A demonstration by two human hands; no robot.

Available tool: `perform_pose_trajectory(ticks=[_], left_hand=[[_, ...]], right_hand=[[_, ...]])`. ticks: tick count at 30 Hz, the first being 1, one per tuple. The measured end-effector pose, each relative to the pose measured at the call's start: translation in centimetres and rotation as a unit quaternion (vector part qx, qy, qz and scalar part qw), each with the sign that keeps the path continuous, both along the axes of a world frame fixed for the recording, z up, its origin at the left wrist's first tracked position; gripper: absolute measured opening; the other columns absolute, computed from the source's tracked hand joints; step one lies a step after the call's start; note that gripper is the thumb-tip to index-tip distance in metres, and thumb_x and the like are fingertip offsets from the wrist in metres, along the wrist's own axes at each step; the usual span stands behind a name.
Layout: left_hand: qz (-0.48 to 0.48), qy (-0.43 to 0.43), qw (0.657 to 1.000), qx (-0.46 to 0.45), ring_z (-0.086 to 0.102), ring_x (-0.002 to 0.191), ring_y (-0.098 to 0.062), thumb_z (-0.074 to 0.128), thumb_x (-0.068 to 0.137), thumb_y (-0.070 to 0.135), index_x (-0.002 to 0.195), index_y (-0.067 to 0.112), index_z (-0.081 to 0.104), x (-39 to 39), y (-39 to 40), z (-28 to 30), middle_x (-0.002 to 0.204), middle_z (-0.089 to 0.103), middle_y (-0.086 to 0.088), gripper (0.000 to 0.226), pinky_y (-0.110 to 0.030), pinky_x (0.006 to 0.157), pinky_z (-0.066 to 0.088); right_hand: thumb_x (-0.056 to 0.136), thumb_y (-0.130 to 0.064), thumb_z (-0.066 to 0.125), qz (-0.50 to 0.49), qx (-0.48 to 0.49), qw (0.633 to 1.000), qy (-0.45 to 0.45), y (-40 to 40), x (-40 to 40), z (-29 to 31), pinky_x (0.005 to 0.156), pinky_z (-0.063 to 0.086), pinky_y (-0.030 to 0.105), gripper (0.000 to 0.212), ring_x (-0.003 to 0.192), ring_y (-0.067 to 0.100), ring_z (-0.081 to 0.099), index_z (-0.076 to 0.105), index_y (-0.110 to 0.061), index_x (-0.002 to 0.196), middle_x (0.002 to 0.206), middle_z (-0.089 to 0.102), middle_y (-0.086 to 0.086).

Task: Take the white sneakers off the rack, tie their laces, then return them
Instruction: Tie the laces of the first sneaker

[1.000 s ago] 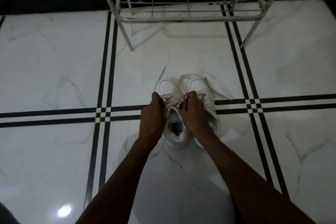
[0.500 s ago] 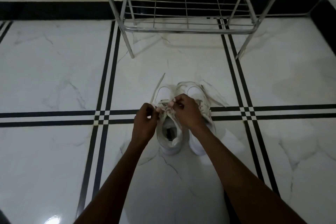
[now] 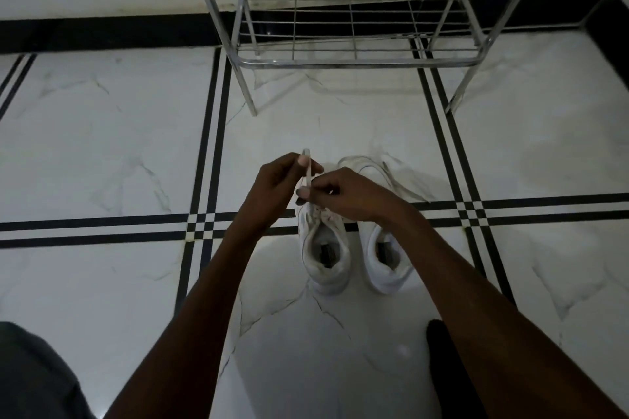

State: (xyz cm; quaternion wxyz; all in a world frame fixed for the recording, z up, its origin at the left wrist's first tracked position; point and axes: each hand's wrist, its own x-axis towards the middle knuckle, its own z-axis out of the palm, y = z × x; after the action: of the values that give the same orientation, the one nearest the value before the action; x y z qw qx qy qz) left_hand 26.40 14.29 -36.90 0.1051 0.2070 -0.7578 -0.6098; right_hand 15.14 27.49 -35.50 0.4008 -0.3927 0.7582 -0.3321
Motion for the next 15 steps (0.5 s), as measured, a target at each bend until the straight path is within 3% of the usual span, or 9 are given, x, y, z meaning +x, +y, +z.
perform_pose_trajectory(ticks=[1, 4, 6, 11, 15], left_hand=[[-0.012, -0.019, 1.0, 0.018, 0.07, 0.094, -0.012, 0.038, 0.109, 0.04, 0.108, 0.008, 0.072, 0.0, 0.3, -0.3, 0.097, 0.075, -0.001, 0.046, -0.03, 0.086, 0.055], [0.016, -0.101, 0.993, 0.058, 0.07, 0.103, -0.012, 0.025, 0.107, 0.056, 0.112, 0.016, 0.069, 0.1, 1.3, -1.1, 0.104, 0.076, -0.004, 0.059, -0.033, 0.092, 0.052], [0.043, -0.107, 0.99, 0.079, 0.07, 0.101, -0.012, 0.027, 0.106, 0.056, 0.111, 0.016, 0.067, 0.2, 1.7, -1.4, 0.102, 0.076, -0.005, 0.057, -0.03, 0.086, 0.049], [0.054, -0.107, 0.986, 0.113, 0.066, 0.104, -0.015, 0.033, 0.107, 0.05, 0.115, 0.012, 0.062, -0.1, 2.1, -1.8, 0.108, 0.073, -0.009, 0.049, -0.023, 0.08, 0.043], [0.065, -0.118, 0.982, 0.133, 0.065, 0.102, -0.01, 0.039, 0.107, 0.043, 0.121, 0.007, 0.06, -0.5, 2.4, -1.9, 0.112, 0.07, -0.007, 0.045, -0.018, 0.076, 0.043]], right_hand=[[0.095, -0.047, 0.059, -0.016, -0.01, 1.0, 0.012, 0.1, -0.3, 0.3, 0.071, 0.049, 0.017, 0.033, 0.07, -0.002, 0.066, 0.079, -0.022, 0.092, 0.072, 0.072, -0.017], [0.09, -0.047, 0.064, -0.021, -0.017, 0.997, 0.077, 0.7, -1.5, 0.0, 0.075, 0.058, 0.044, 0.034, 0.074, 0.018, 0.07, 0.077, -0.017, 0.079, 0.074, 0.074, 0.0], [0.087, -0.039, 0.072, -0.017, -0.014, 0.997, 0.078, 1.1, -2.1, -0.2, 0.076, 0.057, 0.045, 0.027, 0.076, 0.022, 0.071, 0.076, -0.014, 0.078, 0.076, 0.073, 0.005], [0.079, -0.018, 0.082, -0.039, -0.033, 0.995, 0.091, 1.5, -2.5, -0.7, 0.075, 0.063, 0.041, 0.007, 0.073, 0.014, 0.075, 0.079, -0.016, 0.084, 0.084, 0.077, 0.002], [0.073, -0.008, 0.082, -0.084, -0.091, 0.98, 0.157, 1.2, -1.9, -1.1, 0.074, 0.062, 0.037, 0.011, 0.071, 0.013, 0.074, 0.081, -0.013, 0.083, 0.083, 0.079, 0.001]])
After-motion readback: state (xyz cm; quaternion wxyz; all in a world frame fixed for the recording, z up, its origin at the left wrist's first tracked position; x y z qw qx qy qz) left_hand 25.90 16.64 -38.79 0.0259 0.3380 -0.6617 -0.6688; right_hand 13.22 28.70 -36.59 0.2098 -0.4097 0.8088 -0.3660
